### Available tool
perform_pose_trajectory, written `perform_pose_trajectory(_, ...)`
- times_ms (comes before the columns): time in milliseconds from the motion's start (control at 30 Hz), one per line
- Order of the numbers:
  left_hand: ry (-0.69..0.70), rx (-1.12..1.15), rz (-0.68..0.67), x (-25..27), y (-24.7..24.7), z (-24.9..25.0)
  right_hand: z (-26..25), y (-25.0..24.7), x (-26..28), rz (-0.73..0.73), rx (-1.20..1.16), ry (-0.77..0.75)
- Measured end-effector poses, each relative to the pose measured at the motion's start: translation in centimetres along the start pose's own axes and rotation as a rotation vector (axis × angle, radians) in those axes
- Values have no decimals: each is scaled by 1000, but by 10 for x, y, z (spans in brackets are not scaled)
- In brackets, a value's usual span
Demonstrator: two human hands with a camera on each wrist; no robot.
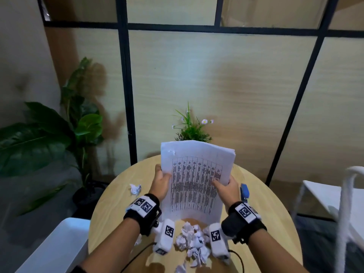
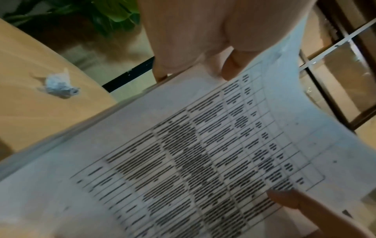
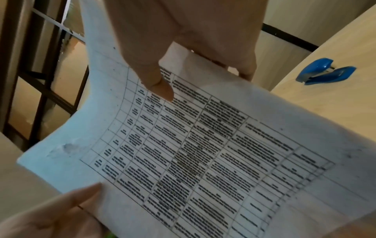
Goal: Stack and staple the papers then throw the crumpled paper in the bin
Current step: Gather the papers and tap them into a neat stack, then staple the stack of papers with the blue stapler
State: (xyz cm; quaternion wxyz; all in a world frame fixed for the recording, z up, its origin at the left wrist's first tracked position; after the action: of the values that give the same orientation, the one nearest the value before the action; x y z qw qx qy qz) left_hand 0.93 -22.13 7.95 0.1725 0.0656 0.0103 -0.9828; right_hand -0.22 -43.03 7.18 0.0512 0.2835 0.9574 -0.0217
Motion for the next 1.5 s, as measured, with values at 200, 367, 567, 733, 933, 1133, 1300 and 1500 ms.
perform_pose_trajectory(200,232,15,26,-19,-2,42,-16,-1,-12,-116,43,-35)
perform_pose_trajectory(367,320,-66,38,-31,-6,44,15,-23,-56,-179,464,-55)
perform_pose_trajectory(567,295,-6,-28,-38,-9,37,74,-69,-118,65,938,197)
perform_pose_trajectory(733,282,130,-89,-42,-7,37,107,-74,-147,49,1042,218)
perform_pose_trajectory(933,278,175,-117,-43,-5,37,128,-59,-169,40,1110,213)
perform_pose_trajectory(1133,248,163,-133,-48,-7,35,158,-56,-188,-119,1311,75)
perform_pose_trajectory(1300,241,178,-146,-47,-8,34,155,-49,-182,-136,1352,99)
perform_pose_trajectory(1500,185,229,-166,-40,-10,37,132,-50,-170,-50,1049,170)
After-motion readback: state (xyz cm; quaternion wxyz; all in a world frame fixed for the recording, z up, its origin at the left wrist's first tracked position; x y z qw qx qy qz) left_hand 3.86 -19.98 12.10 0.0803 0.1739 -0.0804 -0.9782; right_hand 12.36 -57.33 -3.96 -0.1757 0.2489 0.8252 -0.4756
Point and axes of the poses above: each hand's wrist, its own x-axis away from the middle knuckle, its own y-axis out of the palm, z = x × y, the point moved 3 cm from there along -x, towards the middle knuckle, and after that the axes turned 15 degrees about z, right-handed, at the moved point
